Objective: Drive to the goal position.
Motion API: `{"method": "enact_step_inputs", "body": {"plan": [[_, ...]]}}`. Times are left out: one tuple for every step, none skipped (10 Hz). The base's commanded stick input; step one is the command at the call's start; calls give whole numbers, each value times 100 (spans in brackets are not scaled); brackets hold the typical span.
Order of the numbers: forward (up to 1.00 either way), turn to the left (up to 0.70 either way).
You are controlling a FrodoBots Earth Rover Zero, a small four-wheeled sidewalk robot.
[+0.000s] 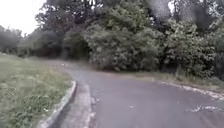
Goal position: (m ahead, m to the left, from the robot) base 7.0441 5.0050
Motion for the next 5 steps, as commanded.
{"method": "enact_step_inputs", "body": {"plan": [[68, 0], [68, 0], [68, 0], [68, 2], [68, 4]]}}
